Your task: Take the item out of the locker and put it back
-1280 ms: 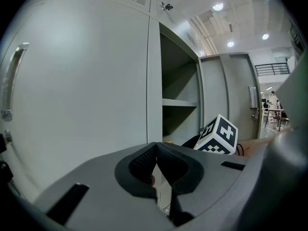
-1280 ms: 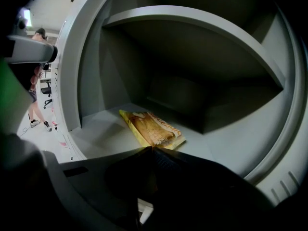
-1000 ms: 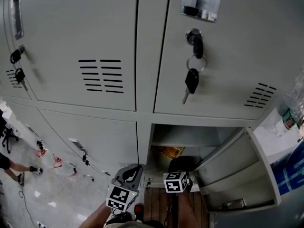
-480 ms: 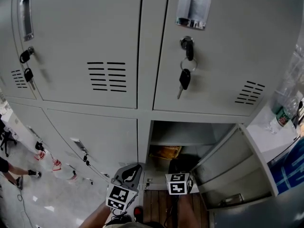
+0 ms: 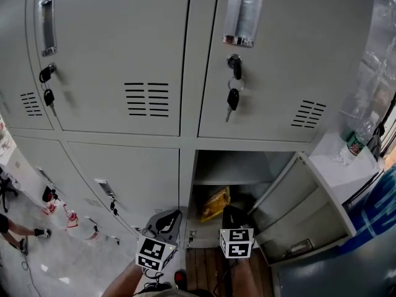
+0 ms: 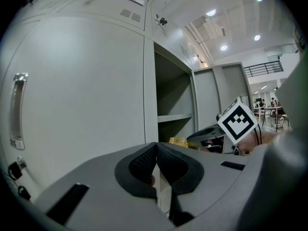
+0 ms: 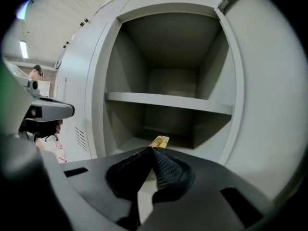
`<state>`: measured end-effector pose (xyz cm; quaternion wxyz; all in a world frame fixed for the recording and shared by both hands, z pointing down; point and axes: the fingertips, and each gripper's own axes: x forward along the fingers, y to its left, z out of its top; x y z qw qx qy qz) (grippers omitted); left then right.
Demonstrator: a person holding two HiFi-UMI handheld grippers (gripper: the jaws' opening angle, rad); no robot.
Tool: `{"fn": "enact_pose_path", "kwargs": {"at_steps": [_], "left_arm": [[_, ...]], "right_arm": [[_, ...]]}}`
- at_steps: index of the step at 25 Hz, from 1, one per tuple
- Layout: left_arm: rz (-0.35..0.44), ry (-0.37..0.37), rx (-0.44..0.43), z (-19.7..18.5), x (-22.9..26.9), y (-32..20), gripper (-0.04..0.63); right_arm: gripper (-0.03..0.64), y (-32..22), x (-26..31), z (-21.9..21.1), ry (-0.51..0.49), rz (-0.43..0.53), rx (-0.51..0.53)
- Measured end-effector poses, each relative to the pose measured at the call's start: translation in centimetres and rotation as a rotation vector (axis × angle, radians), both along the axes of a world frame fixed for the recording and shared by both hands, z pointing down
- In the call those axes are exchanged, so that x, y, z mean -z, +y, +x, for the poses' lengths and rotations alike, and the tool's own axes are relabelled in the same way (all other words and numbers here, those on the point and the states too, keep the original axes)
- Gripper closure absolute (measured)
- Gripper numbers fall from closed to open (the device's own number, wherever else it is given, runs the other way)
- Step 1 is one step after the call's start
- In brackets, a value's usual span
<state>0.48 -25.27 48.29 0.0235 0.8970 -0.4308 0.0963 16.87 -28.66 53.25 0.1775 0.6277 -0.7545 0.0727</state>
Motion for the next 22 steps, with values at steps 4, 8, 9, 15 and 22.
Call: {"fn": "enact_pose_path", "kwargs": {"at_steps": [4, 8, 9, 15, 22], "left_arm": [[0.005, -0.001, -0.022, -0.1, 0.6, 0.8, 0.574], [0.011, 0.004, -0.044, -0.1, 1.1, 1.5, 0.574], [0.01, 0.003, -0.05, 0.0, 1.1, 1.8, 0.574], [0.026, -0.004, -0.072, -0.1, 1.0, 2.9, 0.574], [0.02, 0.004, -0.079, -0.5, 1.0, 4.1, 0.574]], "right_arm": [[0.6, 2.3, 2.7, 0.3, -0.029, 0.059, -0.029], [0.6, 5.0, 4.9, 0.3, -0.063, 0.115, -0.048], [0.6, 5.7, 5.3, 0.3, -0.066, 0.125, -0.053], [0.6, 9.7, 6.4, 0.2, -0.071, 0.154, -0.082], [0.6, 13.5, 6.2, 0.1, -0.071, 0.161, -0.101]]}}
